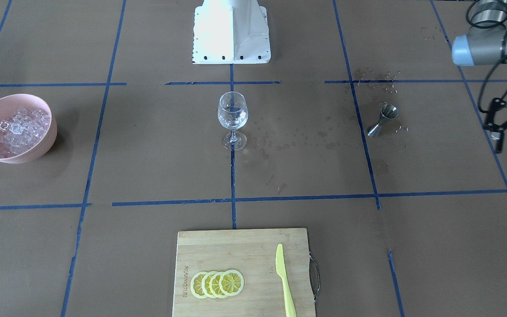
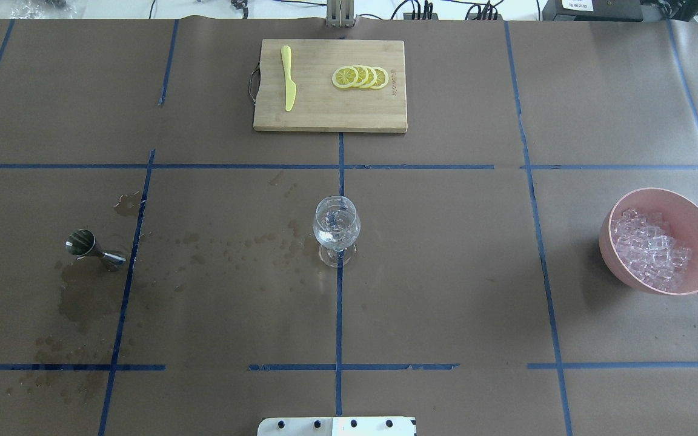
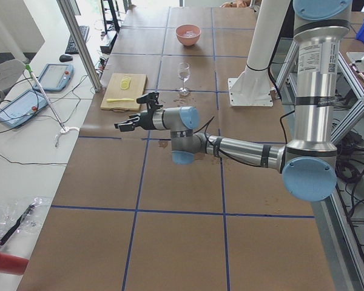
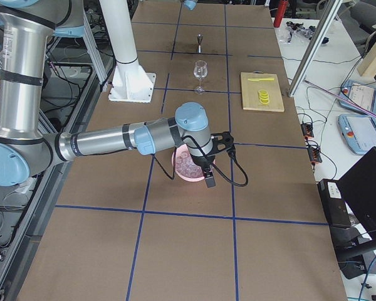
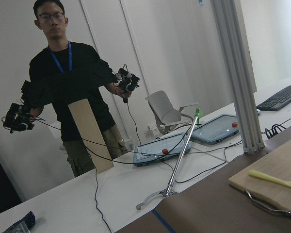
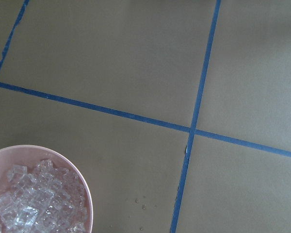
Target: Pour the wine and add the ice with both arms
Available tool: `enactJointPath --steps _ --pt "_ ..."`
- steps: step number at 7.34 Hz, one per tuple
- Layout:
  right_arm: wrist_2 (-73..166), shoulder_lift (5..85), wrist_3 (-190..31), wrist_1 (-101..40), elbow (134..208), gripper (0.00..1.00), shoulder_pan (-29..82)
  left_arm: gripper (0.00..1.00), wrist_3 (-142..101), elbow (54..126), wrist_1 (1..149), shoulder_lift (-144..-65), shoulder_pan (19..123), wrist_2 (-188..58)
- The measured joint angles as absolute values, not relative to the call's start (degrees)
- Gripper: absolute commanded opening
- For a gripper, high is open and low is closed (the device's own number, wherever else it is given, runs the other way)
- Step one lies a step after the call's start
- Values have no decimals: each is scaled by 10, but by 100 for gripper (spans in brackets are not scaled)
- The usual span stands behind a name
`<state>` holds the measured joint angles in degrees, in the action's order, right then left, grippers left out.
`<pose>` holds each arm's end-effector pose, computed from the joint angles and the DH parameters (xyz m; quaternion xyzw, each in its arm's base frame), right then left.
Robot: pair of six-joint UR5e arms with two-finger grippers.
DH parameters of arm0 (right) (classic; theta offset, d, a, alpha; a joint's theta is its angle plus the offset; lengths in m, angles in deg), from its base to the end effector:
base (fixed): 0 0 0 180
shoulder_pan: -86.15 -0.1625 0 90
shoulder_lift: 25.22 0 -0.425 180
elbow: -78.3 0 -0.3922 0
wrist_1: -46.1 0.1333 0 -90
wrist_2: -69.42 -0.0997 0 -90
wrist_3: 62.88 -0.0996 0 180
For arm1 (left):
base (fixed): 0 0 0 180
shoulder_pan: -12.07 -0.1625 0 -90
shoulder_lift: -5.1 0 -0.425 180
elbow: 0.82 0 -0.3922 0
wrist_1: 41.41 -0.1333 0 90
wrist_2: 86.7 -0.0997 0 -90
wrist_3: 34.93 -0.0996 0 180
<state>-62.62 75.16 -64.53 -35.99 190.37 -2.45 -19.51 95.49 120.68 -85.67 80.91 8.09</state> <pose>0.0562 -0.4277 0.5373 0.1494 -0.3576 -0.0590 0.9200 0.0680 -0.5218 0.4598 0.5944 0.2304 0.0651 0.7677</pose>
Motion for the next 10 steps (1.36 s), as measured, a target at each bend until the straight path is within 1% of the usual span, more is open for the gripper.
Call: enactJointPath --steps 2,4,8,9,10 --pt "-626 751 -645 -360 1903 100 -24 100 -269 954 1038 -884 932 216" --pt "-626 752 -652 -360 1905 100 -24 100 -298 949 915 -885 997 308" --pt "-642 753 -705 -359 1925 100 -21 100 -316 950 589 -879 1024 342" --pt "-656 754 -716 -358 1933 100 -5 100 -338 956 534 -863 1031 364" --pt "-662 754 -722 -357 1938 100 23 100 -353 969 509 -829 1036 410"
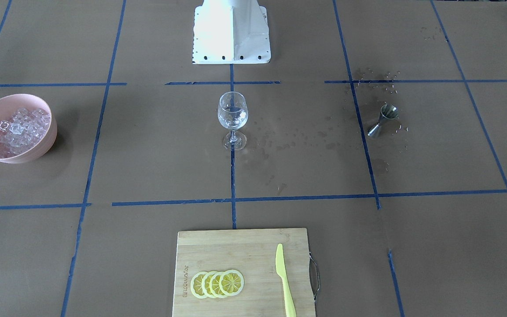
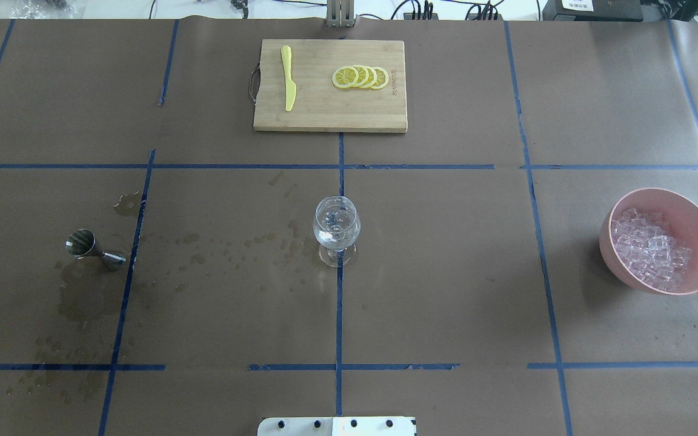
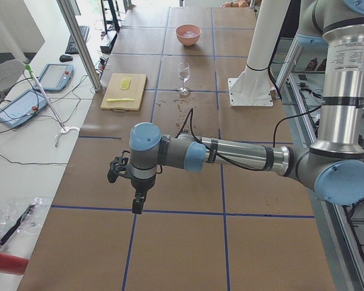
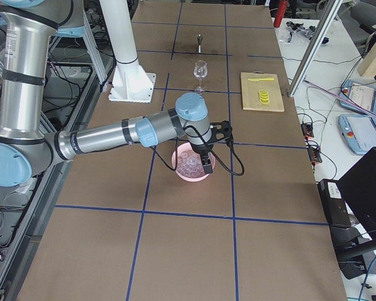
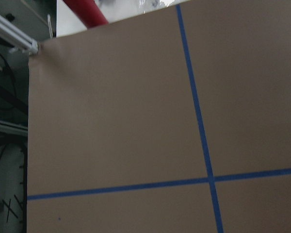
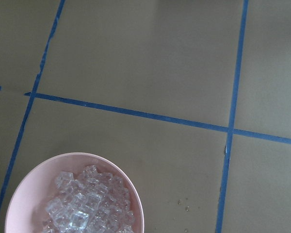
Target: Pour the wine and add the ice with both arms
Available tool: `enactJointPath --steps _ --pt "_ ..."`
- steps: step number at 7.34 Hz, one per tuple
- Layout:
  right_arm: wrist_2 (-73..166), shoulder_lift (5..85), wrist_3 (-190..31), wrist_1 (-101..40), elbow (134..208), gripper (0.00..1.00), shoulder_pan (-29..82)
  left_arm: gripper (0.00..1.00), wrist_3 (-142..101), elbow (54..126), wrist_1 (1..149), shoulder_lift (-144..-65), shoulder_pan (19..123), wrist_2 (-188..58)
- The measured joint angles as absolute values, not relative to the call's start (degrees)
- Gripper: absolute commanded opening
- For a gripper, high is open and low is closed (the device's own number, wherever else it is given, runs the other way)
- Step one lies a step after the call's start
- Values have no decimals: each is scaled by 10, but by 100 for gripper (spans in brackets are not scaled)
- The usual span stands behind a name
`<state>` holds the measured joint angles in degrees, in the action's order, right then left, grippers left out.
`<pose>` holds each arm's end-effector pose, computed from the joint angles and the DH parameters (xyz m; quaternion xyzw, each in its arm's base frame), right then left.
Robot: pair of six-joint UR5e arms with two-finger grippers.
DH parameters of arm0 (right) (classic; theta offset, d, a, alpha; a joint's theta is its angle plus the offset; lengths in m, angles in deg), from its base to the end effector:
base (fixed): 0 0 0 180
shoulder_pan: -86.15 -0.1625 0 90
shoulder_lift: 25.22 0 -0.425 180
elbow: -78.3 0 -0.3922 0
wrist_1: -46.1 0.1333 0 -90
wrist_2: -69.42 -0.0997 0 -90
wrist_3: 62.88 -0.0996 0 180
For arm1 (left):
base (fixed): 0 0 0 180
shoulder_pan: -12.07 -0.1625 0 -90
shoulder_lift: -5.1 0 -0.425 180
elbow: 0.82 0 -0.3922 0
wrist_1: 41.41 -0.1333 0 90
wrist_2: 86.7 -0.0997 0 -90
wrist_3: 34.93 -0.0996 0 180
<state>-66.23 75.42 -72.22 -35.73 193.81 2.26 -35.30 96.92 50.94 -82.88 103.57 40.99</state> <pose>0.0171 -0.4238 0.5046 0.1313 -0.4014 -0.0520 0.9050 -0.0851 -0.4830 0.6122 0.0718 0.3211 0.0134 0.9442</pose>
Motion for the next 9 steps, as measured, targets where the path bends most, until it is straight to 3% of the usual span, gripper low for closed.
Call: enactJointPath --steps 3,5,9 --pt "-624 789 -814 -263 1943 99 129 100 -361 1011 558 -747 1039 492" --pt "-539 817 -973 -143 1940 76 237 100 -360 1016 578 -741 1039 497" --pt "-411 833 -1125 -15 1881 66 365 100 -360 1017 589 -742 1038 498"
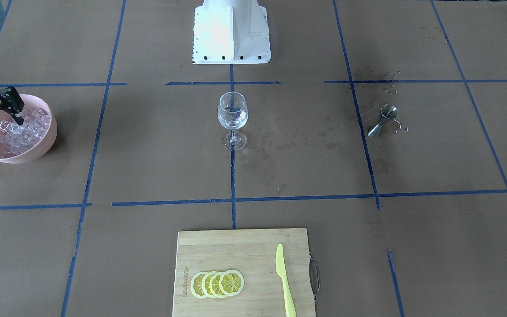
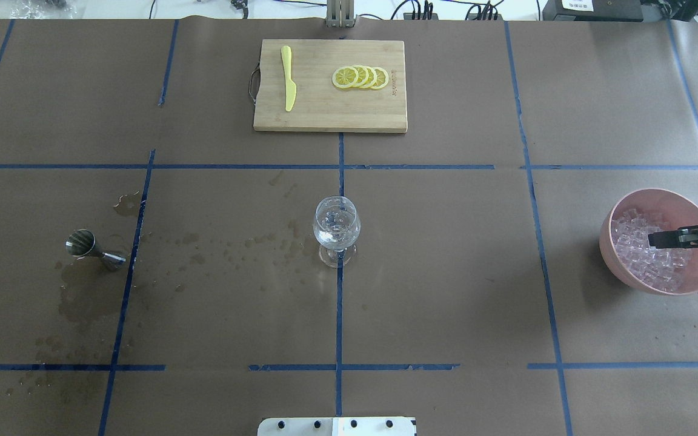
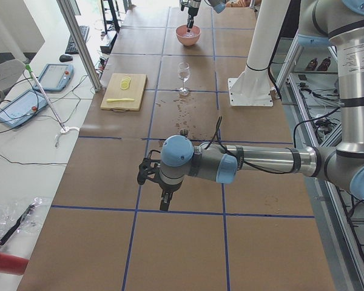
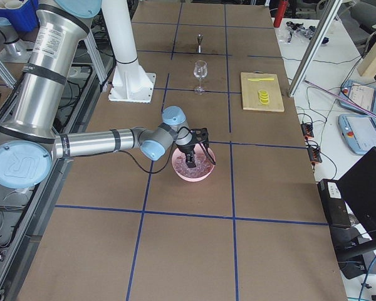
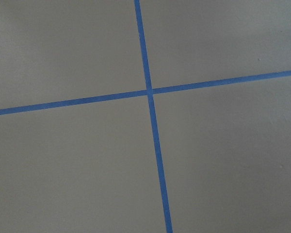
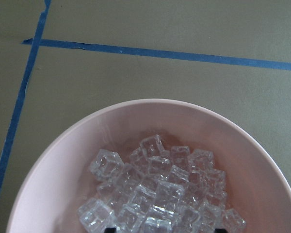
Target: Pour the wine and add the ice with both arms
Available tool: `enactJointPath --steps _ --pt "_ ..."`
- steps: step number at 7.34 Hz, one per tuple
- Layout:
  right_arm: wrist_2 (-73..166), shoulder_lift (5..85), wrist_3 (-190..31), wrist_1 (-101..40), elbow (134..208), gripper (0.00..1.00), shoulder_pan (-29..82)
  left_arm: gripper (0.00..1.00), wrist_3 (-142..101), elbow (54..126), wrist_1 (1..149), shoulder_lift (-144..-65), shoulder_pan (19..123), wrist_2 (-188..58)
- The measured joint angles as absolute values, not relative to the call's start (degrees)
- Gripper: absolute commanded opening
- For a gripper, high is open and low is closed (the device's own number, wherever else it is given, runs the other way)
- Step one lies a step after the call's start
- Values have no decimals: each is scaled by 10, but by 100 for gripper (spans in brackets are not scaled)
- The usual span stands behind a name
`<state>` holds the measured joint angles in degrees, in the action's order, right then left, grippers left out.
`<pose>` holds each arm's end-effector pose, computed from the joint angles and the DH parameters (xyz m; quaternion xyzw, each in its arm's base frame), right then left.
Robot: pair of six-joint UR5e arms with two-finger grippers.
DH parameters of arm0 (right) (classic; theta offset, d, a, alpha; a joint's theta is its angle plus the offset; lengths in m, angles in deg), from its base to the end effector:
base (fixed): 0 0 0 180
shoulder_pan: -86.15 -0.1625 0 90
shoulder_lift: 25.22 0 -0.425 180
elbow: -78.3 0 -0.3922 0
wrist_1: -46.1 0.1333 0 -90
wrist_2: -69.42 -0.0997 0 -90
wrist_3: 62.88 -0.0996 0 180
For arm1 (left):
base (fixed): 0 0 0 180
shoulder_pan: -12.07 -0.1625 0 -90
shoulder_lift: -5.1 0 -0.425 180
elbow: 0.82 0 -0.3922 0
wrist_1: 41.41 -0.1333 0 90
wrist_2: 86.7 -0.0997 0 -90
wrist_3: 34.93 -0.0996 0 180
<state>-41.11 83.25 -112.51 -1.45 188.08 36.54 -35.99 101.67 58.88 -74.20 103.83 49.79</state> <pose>-0.1804 -0.3638 0.5551 0.1423 -0.3763 0.0074 0.9155 -0.0741 -0.4229 0.6140 0.1063 0.3900 0.0359 0.9140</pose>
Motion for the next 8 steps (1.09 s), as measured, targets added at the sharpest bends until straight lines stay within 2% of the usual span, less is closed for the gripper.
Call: enactJointPath --steps 1,2,3,4,8 --pt "-395 833 -1136 -6 1875 60 380 100 -360 1016 591 -742 1038 498" --pt "-386 833 -1141 -4 1872 43 389 100 -360 1014 592 -742 1038 498" --pt "-382 833 -1143 -3 1872 4 394 100 -360 1014 592 -741 1038 498" --pt "-380 833 -1144 -2 1871 0 397 100 -360 1013 592 -741 1038 498" --pt "-383 830 -1137 -5 1888 0 395 100 -361 1013 593 -741 1038 497"
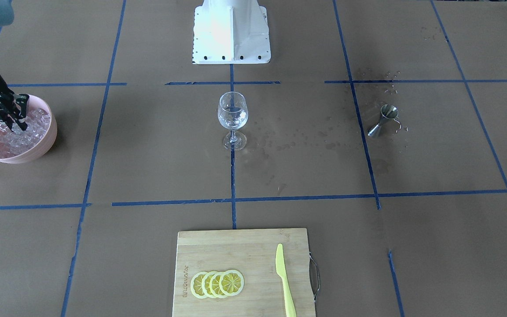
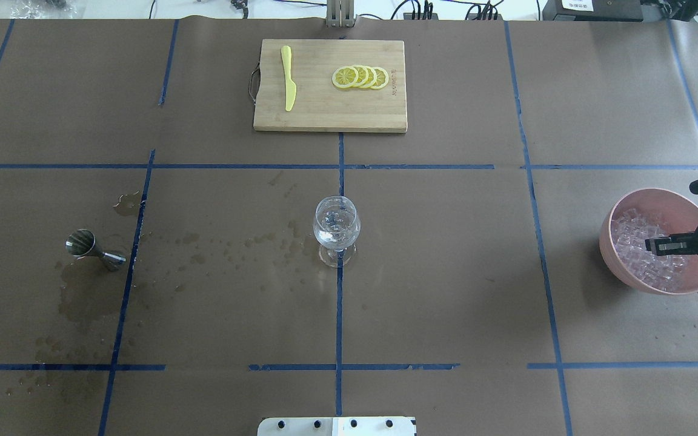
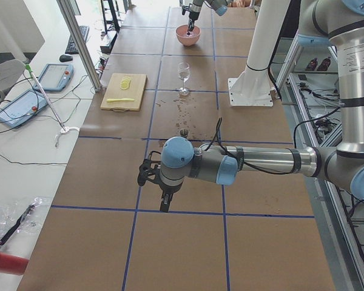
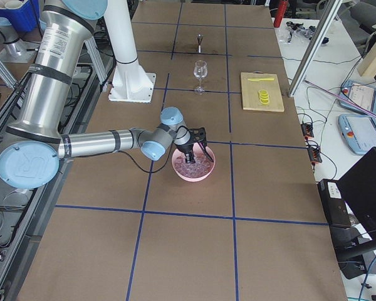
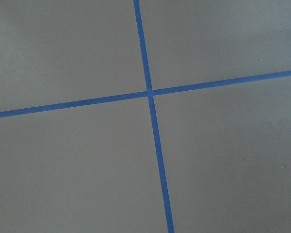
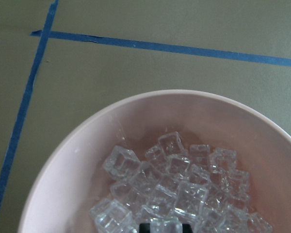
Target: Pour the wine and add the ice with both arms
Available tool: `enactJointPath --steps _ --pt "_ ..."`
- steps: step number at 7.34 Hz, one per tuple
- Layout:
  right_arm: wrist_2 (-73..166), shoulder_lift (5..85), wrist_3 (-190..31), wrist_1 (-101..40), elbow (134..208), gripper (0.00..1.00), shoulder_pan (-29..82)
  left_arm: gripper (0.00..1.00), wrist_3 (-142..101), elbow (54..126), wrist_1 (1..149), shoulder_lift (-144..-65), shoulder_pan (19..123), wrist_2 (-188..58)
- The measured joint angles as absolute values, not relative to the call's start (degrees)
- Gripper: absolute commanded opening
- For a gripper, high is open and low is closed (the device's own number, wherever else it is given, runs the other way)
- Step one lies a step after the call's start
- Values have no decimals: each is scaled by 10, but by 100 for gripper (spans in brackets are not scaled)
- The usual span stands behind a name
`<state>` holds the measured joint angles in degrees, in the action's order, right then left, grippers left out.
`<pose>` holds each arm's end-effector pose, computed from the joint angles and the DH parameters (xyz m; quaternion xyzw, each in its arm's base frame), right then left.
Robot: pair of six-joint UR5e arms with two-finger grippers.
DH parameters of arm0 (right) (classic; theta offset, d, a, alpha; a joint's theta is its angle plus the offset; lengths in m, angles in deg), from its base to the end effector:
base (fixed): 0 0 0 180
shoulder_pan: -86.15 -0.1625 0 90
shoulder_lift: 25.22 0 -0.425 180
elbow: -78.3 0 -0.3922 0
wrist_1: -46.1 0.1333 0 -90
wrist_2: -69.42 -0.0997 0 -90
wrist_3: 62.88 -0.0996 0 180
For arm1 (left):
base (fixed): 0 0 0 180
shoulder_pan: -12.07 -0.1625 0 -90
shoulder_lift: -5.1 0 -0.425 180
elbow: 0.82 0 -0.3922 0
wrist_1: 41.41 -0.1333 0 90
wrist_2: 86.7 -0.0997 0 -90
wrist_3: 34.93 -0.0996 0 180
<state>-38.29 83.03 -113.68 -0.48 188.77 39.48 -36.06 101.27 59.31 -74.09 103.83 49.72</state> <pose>-0.1971 -0.3590 0.5460 0.1572 -0.3772 -0.0002 0.9127 -0.0741 -0.4221 0.6176 0.1059 0.3894 0.0362 0.9142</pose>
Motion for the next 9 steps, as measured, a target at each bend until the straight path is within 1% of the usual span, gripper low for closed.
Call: enactJointPath --steps 1,3,5,6,7,9 --pt "-388 830 -1136 -17 1909 0 390 100 -361 1013 593 -741 1038 497" --pt "-392 814 -1136 -87 1981 0 381 100 -361 1013 593 -742 1038 497" --pt "-397 747 -1143 -185 2034 0 380 100 -362 1012 593 -743 1038 496" --pt "-400 687 -1157 -251 2049 0 384 100 -364 1012 592 -743 1038 496" --pt "-399 608 -1189 -331 2056 0 400 100 -364 1013 592 -744 1038 496" --pt "-356 424 -1263 -524 2055 0 467 100 -364 1017 593 -746 1037 496"
